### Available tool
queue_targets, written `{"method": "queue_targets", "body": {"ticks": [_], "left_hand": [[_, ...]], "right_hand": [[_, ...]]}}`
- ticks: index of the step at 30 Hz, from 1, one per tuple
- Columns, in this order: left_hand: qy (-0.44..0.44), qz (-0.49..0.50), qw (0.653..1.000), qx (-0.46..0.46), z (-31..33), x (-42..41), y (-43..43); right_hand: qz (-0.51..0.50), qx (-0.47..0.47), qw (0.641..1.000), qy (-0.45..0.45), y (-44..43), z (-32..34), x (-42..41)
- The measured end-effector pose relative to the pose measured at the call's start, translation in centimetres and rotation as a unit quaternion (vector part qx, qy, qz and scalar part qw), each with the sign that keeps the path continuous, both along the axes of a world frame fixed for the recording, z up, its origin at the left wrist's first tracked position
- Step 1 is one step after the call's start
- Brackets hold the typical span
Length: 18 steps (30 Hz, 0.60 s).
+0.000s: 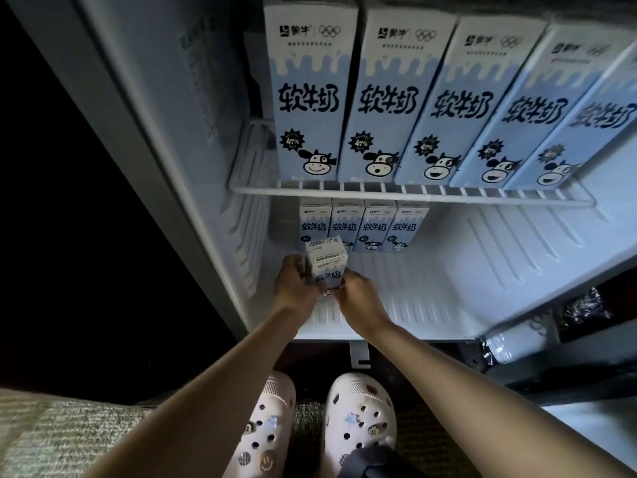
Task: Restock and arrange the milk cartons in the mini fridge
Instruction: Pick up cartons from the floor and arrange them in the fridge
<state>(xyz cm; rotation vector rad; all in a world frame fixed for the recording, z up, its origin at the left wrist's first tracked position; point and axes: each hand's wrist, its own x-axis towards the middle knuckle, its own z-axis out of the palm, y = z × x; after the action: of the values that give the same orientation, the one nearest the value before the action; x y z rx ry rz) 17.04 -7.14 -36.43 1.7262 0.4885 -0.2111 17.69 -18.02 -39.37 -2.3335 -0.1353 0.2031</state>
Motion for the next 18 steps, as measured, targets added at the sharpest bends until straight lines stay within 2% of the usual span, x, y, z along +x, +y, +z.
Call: {"method": "queue_targets", "body": {"ticks": [6,12,18], "left_hand": [[0.008,0.023,0.999,0.024,0.1,1.4,-0.5],[0.015,0.040,0.999,-0.013,-0.2,3.8,-0.4],[0.003,0.041,0.997,-0.069,-0.7,5.3,-0.2]], "right_hand": [[-0.005,-0.022,1.000,-0.008,1.2,-0.3,1.0],[0.007,-0.035,0.999,0.003,1.9,0.7,2.7],[-0.009,-0.059,0.997,0.054,2.7,1.1,4.0]]}}
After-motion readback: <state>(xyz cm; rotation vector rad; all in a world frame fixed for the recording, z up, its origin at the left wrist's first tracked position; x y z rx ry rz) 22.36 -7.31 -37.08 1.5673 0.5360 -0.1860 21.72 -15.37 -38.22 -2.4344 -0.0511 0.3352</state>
